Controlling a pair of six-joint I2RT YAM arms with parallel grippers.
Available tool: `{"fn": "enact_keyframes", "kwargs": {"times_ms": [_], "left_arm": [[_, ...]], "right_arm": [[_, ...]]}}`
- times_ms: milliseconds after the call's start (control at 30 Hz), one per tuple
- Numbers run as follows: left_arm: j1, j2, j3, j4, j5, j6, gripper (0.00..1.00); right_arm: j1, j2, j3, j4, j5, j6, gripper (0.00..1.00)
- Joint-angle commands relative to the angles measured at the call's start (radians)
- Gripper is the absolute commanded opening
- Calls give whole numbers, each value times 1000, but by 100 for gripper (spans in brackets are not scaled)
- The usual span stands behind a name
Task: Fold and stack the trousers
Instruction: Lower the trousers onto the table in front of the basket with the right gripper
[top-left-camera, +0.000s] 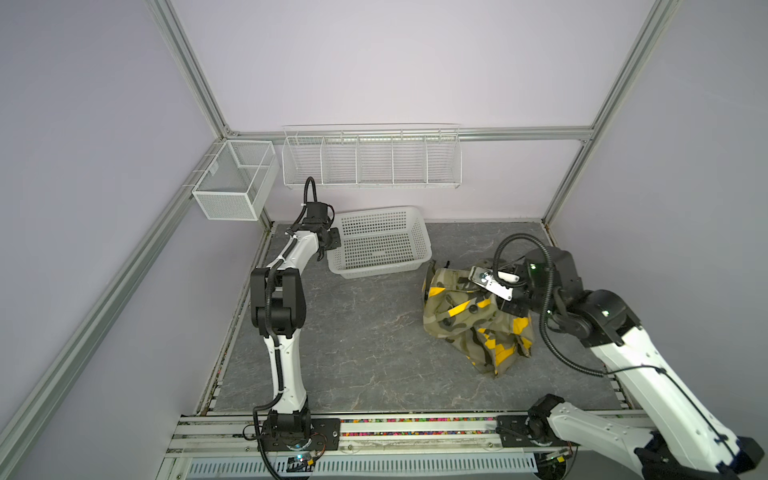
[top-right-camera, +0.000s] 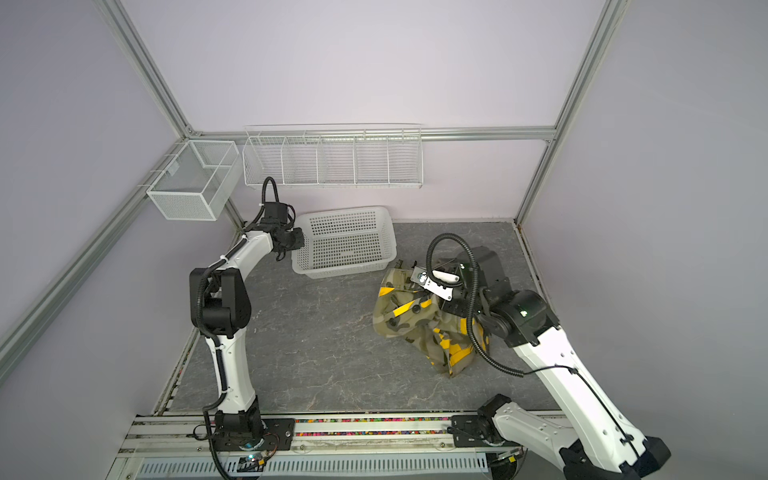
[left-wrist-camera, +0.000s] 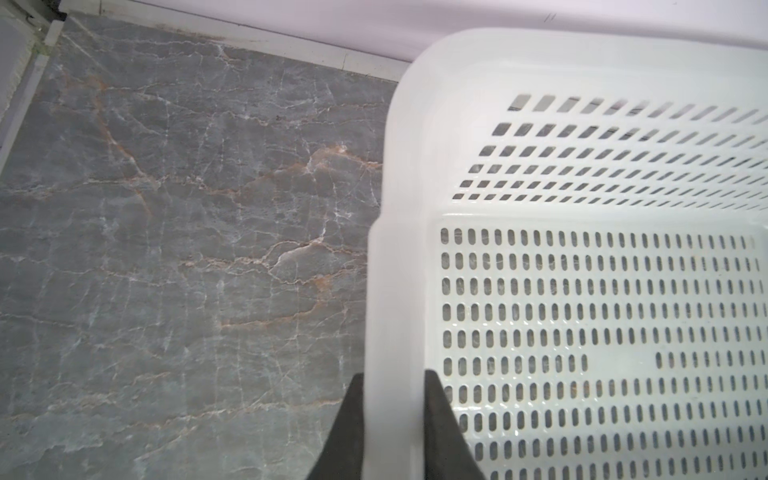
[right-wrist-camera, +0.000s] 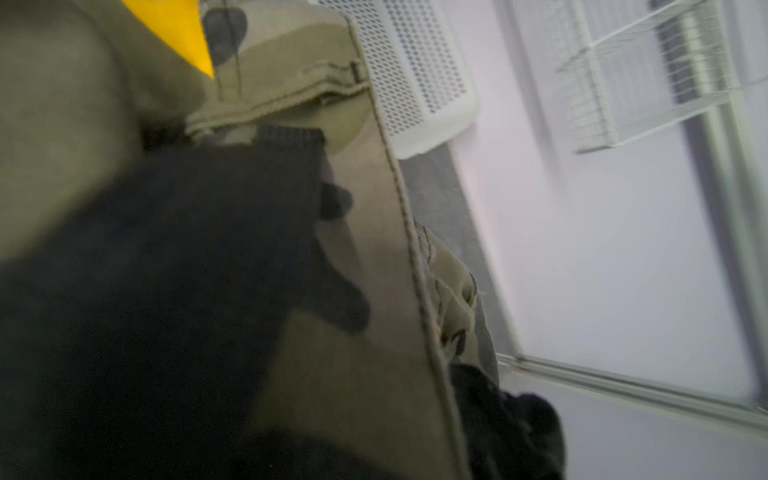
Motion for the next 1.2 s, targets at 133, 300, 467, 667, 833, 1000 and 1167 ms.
{"fn": "enact_keyframes", "kwargs": {"times_ms": [133,300,467,667,833,1000,1167], "left_arm": [[0,85,132,73,123,19,17],[1,163,251,18,163,13,19],[3,188,286,34,172,-14,20],[7,191,294,33,182,-17,24],[15,184,293,19,191,-5,38],[16,130,274,-19,206,16,60],[16,-2,138,-24,212,39,78]], "right_arm": [[102,146,-92,306,-433,306,15],[169,267,-93,395,-466,342,15],[193,377,-70,450,-488,339,15],[196,477,-34,481,-516,332,15],[196,524,7,485,-582,356,17],[193,574,7,508,-631,391,34],[191,608,7,456,-602,332,63]]}}
